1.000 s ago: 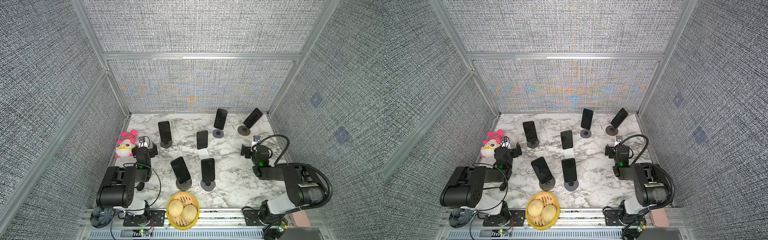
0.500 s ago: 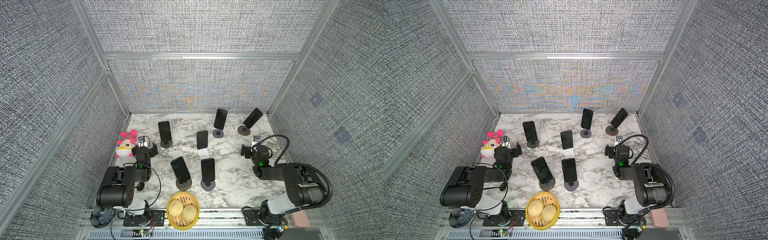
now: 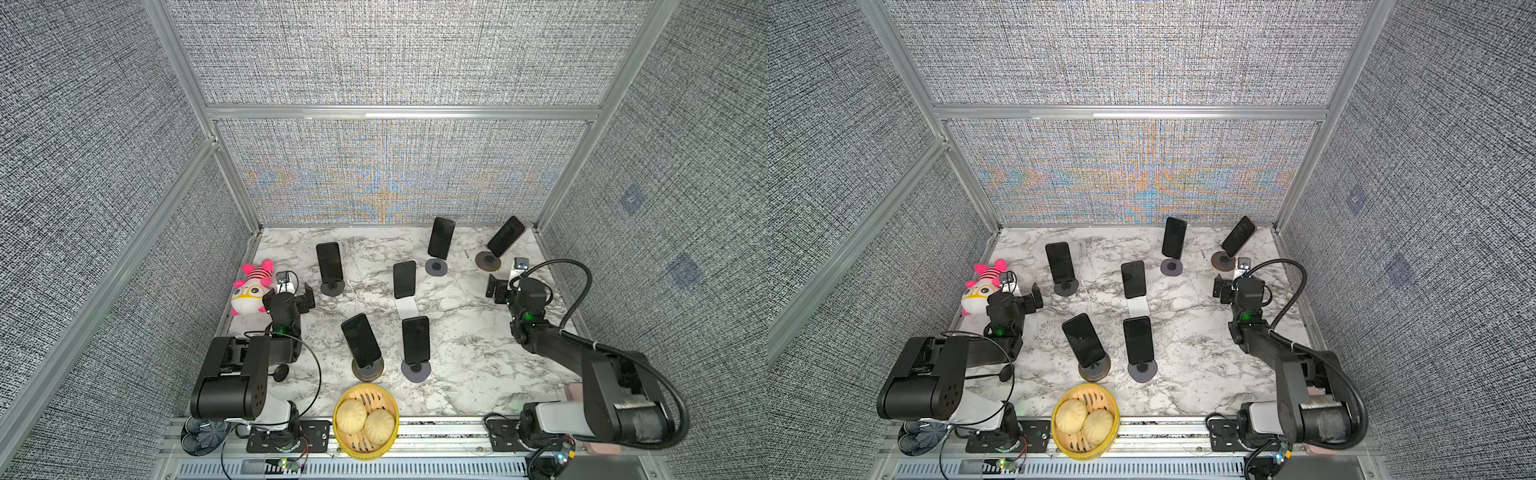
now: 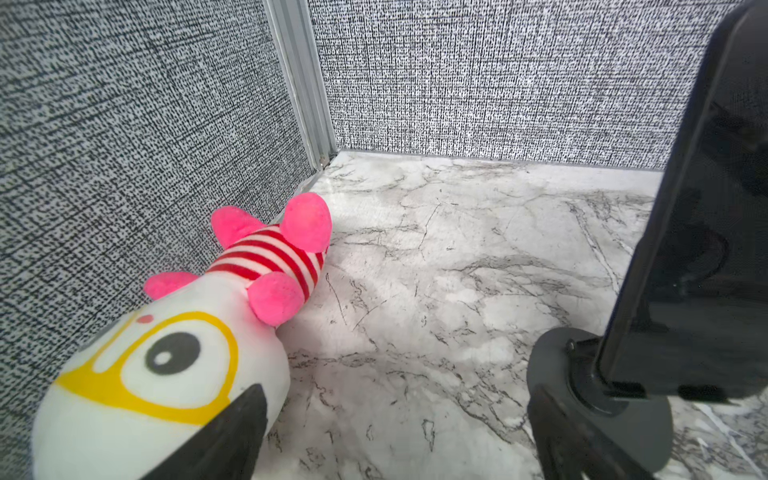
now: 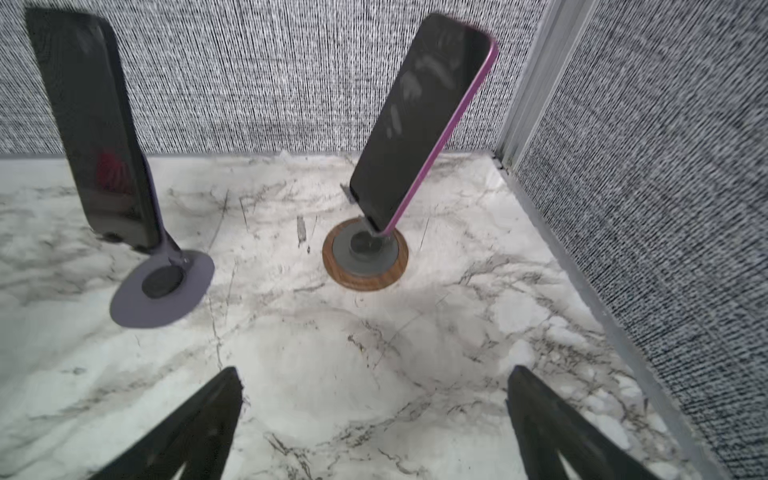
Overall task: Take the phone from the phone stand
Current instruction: 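Reach the right gripper to the black phone on the nearest round stand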
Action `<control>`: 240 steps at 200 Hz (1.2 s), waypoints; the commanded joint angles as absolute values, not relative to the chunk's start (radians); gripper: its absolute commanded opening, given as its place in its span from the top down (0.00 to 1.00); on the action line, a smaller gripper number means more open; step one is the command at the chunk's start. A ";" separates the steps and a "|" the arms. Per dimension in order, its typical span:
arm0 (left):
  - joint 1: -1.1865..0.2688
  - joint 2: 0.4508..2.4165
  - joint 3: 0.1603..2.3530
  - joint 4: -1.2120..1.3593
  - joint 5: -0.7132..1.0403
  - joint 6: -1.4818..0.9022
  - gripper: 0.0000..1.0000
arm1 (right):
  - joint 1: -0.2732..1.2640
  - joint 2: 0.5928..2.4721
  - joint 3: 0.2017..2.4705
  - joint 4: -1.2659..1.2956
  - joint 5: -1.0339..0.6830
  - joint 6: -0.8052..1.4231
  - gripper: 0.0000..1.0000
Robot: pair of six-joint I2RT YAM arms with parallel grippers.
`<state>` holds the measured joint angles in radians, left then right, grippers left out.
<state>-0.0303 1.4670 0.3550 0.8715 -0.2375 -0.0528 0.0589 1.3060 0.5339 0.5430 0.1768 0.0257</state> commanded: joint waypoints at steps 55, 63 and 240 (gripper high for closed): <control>-0.067 1.026 0.701 0.042 -0.334 -0.149 0.01 | 0.354 1.063 0.861 -0.395 0.326 0.185 0.01; -0.075 1.013 0.778 -0.091 -0.335 -0.171 0.01 | 0.404 1.056 0.894 -0.479 0.337 0.223 0.01; -0.102 1.079 1.017 -0.426 -0.123 -0.137 0.01 | 1.121 1.352 1.241 -0.801 0.456 0.799 0.01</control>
<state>-0.1032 1.0893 1.0168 -0.4580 -0.1349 -0.1497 1.1049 1.3647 1.2926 -0.9165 0.4141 0.7364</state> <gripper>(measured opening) 0.988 0.989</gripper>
